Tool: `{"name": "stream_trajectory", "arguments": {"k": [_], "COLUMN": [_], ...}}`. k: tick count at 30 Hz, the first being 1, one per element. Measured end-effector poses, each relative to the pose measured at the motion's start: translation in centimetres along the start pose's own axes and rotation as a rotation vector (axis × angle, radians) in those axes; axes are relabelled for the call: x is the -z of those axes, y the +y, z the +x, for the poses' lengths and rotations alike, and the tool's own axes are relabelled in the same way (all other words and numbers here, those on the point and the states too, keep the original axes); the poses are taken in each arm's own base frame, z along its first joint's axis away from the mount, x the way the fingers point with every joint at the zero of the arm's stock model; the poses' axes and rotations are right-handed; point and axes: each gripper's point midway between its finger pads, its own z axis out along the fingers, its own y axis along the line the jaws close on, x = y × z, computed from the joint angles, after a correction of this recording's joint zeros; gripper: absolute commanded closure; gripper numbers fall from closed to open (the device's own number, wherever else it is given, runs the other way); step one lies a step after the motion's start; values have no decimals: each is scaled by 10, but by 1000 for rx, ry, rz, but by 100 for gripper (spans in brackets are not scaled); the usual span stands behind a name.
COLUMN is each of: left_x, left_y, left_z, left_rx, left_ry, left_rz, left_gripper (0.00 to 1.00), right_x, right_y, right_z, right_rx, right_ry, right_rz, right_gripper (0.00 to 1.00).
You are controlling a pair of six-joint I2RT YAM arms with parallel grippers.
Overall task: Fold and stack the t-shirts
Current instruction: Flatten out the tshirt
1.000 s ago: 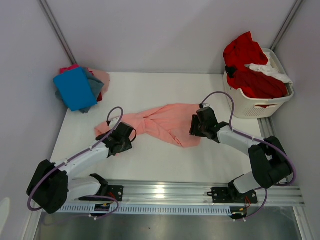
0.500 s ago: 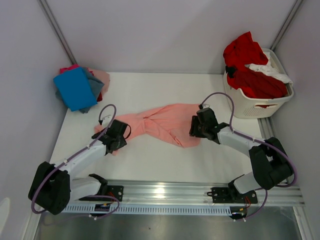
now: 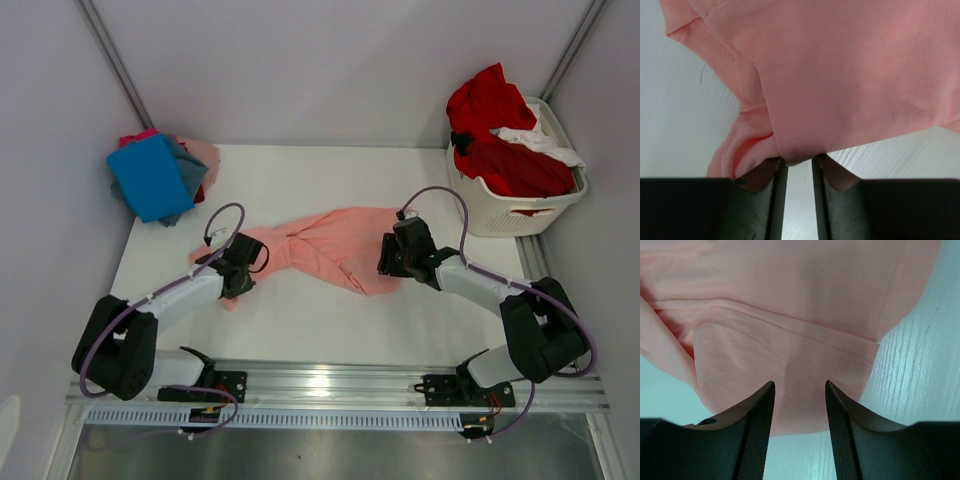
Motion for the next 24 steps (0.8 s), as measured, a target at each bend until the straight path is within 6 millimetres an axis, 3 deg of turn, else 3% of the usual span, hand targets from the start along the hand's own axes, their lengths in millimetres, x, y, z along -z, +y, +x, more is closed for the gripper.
{"name": "stream_trajectory", "arguments": {"k": [7, 16, 24], "left_x": [-2, 5, 40], "left_y": [-5, -17, -41], "left_z": [-6, -28, -80], "left_rx": [-1, 13, 93], "left_ry": [-7, -50, -155], "left_rz": [-7, 20, 161], "left_gripper": [99, 100, 100], "right_x": [1, 1, 1], "right_y": [-2, -3, -4], "right_z": [4, 5, 4], "right_rx": [0, 0, -5], "right_ry": [6, 7, 2], "right_rz": [3, 4, 13], "right_gripper": [52, 52, 50]}}
